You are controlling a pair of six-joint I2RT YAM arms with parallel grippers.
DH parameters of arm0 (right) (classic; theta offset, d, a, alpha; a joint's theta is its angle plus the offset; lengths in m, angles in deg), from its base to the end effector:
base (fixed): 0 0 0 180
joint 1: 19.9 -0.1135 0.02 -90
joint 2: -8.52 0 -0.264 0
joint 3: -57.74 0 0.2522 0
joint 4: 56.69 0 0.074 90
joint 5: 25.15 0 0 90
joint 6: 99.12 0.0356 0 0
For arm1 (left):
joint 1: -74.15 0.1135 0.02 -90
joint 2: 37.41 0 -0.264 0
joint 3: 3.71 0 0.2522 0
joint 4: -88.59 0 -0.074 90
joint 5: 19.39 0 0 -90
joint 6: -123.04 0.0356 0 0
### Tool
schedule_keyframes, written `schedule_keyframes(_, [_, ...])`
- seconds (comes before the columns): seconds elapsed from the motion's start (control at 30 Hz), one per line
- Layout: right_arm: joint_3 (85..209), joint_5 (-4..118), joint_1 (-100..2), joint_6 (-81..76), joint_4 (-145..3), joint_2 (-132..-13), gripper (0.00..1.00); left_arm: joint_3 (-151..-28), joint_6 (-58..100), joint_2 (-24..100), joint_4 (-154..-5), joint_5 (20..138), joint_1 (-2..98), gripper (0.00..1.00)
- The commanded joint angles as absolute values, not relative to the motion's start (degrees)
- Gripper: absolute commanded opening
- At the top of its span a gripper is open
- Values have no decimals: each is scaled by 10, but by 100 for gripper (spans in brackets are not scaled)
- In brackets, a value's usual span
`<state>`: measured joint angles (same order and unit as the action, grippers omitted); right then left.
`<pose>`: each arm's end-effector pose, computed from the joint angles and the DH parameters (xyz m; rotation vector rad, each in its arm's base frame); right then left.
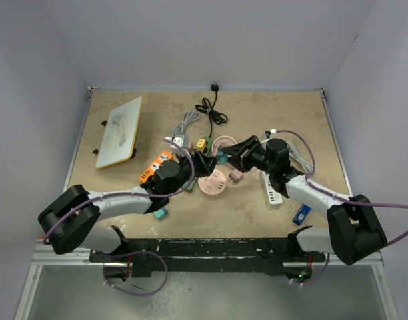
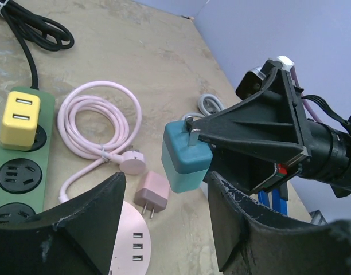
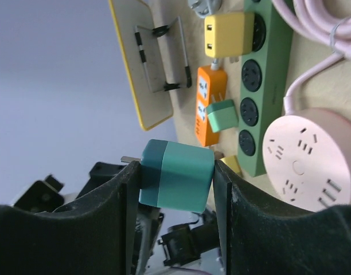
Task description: Insert the plug
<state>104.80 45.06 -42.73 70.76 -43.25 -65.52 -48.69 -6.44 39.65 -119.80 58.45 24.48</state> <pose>0.2503 0.1185 0.2277 0.7421 1.9639 1.5063 0.1890 -0.2110 0.2298 -0.0184 1.7338 -1.0044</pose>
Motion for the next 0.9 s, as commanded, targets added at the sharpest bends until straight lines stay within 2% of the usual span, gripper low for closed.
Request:
schedule_keyframes(0.0, [1032, 401, -430, 807, -330, -638, 51, -490, -61, 429, -1335, 560, 230, 56])
schedule_keyframes(0.27, [1043, 364, -430, 863, -284, -653, 51, -501, -57, 476, -1368, 557, 227, 56])
schedule_keyframes(0.47, [1045, 373, -429, 861, -305, -651, 51, -521, -65, 504, -1380, 519, 226, 46])
schedule_keyframes(0.67, [1046, 371, -429, 860, -307, -657, 53, -536, -57, 528, -1375, 532, 224, 45])
schedule_keyframes(0.7, [1048, 371, -429, 860, -309, -657, 54, -537, -56, 531, -1375, 530, 224, 42])
schedule_keyframes(0.8, [1050, 371, -430, 844, -328, -656, 57, -541, -36, 527, -1367, 519, 224, 22])
schedule_keyframes(0.83, [1051, 369, -430, 830, -341, -656, 60, -542, -27, 523, -1358, 518, 224, 13])
schedule_keyframes(0.87, [1052, 364, -429, 811, -350, -655, 66, -545, -14, 518, -1349, 518, 224, 10])
